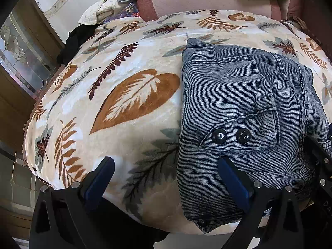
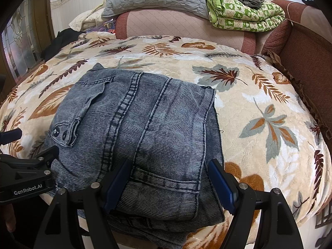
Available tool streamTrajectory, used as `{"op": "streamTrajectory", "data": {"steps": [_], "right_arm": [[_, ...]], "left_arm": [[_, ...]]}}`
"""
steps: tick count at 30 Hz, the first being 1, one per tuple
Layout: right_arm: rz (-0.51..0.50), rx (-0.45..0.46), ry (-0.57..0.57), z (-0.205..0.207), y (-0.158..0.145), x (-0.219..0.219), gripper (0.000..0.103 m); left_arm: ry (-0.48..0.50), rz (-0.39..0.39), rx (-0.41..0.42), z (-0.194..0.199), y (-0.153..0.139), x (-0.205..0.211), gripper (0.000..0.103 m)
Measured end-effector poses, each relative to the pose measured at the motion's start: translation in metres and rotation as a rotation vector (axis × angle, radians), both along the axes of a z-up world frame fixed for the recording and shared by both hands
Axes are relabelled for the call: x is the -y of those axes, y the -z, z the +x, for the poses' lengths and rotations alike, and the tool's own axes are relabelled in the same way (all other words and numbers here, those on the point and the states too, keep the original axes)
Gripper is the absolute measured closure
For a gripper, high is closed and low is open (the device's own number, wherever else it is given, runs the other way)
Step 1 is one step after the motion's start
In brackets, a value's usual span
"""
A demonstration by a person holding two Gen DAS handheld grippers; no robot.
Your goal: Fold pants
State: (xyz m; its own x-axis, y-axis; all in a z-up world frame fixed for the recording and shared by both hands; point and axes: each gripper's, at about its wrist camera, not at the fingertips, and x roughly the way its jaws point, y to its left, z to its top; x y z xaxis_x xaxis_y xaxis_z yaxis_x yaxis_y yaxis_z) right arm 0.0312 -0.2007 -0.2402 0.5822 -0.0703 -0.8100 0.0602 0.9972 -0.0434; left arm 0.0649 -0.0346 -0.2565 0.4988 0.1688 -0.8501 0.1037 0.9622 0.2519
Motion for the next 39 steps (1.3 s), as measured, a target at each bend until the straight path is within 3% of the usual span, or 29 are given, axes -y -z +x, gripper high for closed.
{"op": "streamTrajectory", "data": {"steps": [39], "right_arm": [[0.001,-0.001,0.001,0.0000,-0.0003,0.0001,0.023]], "left_arm": [[-0.022,-0.022,0.011,-0.0005,0.0011,-0.0016,0.003]]}}
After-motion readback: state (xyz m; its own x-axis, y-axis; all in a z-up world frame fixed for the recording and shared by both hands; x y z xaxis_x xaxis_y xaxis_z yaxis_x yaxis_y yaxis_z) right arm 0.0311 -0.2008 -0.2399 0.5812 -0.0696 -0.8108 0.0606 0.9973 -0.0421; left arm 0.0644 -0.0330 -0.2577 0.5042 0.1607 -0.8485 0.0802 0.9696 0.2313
